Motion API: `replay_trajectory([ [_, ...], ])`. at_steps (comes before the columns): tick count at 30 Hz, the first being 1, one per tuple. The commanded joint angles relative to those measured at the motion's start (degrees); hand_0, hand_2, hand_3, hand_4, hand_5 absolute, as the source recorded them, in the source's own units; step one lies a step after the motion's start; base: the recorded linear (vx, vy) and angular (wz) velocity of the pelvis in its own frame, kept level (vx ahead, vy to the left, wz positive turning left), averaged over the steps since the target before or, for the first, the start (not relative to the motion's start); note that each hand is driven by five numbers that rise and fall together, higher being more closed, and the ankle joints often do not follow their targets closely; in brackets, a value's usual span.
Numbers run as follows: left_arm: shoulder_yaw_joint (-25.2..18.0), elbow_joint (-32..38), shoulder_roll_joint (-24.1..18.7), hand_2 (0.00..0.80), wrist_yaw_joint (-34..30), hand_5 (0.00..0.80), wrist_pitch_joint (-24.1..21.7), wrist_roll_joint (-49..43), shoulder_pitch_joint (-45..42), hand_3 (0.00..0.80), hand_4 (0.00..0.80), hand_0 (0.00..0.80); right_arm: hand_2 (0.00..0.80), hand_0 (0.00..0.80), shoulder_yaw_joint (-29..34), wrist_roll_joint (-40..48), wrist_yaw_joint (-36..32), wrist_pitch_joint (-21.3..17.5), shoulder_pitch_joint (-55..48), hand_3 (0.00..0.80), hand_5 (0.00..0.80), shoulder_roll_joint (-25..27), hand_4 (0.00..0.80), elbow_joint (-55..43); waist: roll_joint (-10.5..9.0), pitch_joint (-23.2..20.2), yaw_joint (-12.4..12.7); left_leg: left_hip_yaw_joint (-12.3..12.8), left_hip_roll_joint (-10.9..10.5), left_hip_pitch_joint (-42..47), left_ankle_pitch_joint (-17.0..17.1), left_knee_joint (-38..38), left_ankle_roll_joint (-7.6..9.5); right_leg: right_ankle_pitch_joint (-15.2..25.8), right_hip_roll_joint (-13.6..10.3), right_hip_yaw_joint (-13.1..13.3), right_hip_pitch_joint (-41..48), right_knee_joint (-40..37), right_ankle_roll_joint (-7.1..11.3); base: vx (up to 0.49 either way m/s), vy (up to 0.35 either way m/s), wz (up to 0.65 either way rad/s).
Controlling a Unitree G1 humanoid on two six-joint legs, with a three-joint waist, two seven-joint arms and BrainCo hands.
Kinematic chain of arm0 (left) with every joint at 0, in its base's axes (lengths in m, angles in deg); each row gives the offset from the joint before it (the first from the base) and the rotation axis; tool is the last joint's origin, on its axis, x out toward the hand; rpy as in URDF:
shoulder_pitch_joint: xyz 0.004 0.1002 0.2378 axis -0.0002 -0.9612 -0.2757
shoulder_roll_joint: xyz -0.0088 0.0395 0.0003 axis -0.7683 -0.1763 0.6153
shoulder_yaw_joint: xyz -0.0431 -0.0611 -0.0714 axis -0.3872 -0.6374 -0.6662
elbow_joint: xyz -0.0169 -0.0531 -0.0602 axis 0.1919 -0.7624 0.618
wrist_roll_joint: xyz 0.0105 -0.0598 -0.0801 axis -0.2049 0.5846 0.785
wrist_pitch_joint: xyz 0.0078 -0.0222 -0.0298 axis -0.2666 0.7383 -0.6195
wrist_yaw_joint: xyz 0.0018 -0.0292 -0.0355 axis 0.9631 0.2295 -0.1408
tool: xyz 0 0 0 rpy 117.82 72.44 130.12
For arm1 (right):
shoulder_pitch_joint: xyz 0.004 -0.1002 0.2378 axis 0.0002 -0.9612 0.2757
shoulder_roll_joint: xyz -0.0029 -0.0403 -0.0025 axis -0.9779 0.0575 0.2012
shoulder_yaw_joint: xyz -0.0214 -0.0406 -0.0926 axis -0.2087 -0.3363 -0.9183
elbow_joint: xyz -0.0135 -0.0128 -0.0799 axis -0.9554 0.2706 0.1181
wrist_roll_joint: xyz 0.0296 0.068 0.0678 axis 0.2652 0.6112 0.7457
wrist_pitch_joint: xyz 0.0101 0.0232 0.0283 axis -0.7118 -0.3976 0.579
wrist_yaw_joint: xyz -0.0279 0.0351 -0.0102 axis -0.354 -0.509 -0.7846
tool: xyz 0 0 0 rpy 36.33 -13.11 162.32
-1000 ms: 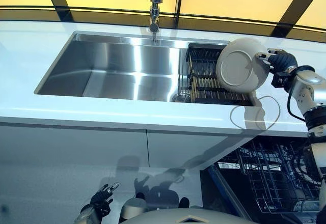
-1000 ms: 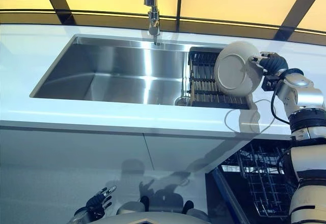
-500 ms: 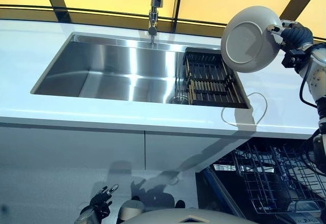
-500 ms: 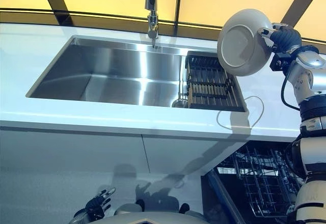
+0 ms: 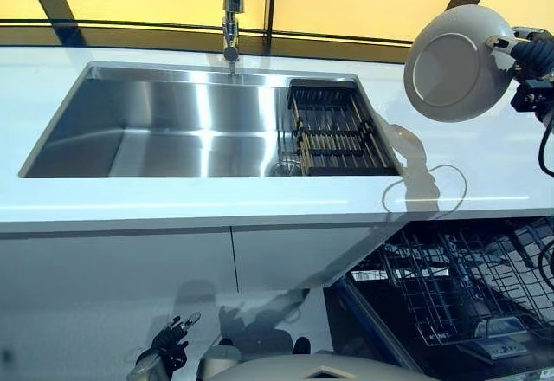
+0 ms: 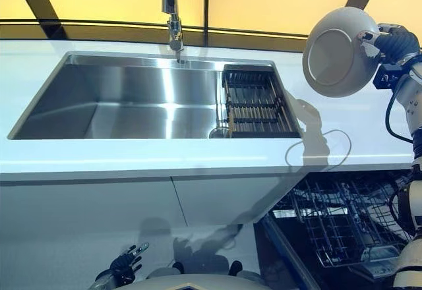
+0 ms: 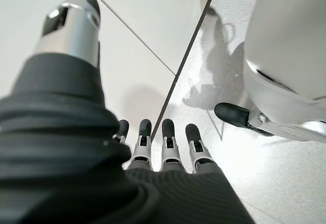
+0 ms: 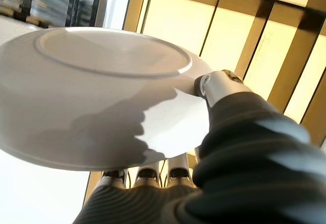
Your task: Take plates into dishwasher
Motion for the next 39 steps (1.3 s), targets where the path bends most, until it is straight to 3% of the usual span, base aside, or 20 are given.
replay_trajectory([
  [1, 2.0, -2.9, -1.2, 0.000, 1.0, 0.000, -2.7, -1.8, 3.3, 0.000, 0.000, 0.000, 0.800, 0.800, -1.3, -0.7, -0.6, -3.0, 6.5, 0.800, 0.800, 6.5, 0.800, -1.5, -1.30, -1.9, -0.3, 1.5, -1.8, 0.4, -4.9, 0.7, 2.32, -4.5, -0.6, -1.5, 2.2, 3.0, 2.83, -0.023, 0.016, -0.14],
  [7, 1.4, -2.5, -1.2, 0.000, 1.4, 0.000, -2.7, -2.2, 3.6, 0.000, 0.000, 0.000, 0.800, 0.800, 1.9, -2.9, -2.4, -2.8, 1.0, 0.800, 0.800, 9.1, 0.800, -3.6, -1.28, -1.6, -2.1, 2.4, -1.7, 0.6, -5.1, 0.9, 2.68, -4.4, -0.4, 0.3, 1.2, 3.9, 3.02, -0.017, 0.014, -0.11],
  [21, 0.3, -2.7, -1.2, 0.000, 2.1, 0.000, -3.5, -2.6, 4.0, 0.000, 0.000, 0.000, 0.800, 0.800, 17.9, -3.2, -5.1, -2.0, -19.6, 0.800, 0.800, 12.2, 0.800, -8.3, -1.22, -1.0, -6.1, 4.9, -1.5, 0.6, -5.6, 1.2, 3.34, -3.5, 0.3, 3.9, -0.8, 4.5, 3.50, -0.021, 0.002, -0.14],
  [31, -0.6, -3.3, -0.9, 0.000, 2.3, 0.000, -4.4, -3.1, 4.3, 0.000, 0.000, 0.000, 0.800, 0.800, 26.4, -4.4, -8.0, -3.0, -32.9, 0.800, 0.800, 10.8, 0.800, -10.6, -1.23, -0.9, -8.4, 6.2, -1.3, 0.7, -5.7, 1.3, 3.57, -2.8, 0.8, 5.7, -1.8, 4.4, 3.78, -0.006, 0.003, -0.10],
  [39, -1.4, -2.8, -0.7, 0.000, 2.9, 0.000, -4.1, -3.2, 4.7, 0.000, 0.000, 0.000, 0.800, 0.800, 31.4, -6.0, -8.4, -4.7, -42.9, 0.800, 0.800, 4.8, 0.800, -15.4, -1.14, -0.2, -9.8, 6.8, -1.3, 0.5, -6.1, 1.9, 3.86, -2.4, 0.9, 6.8, -2.8, 4.9, 4.01, -0.007, -0.004, -0.07],
])
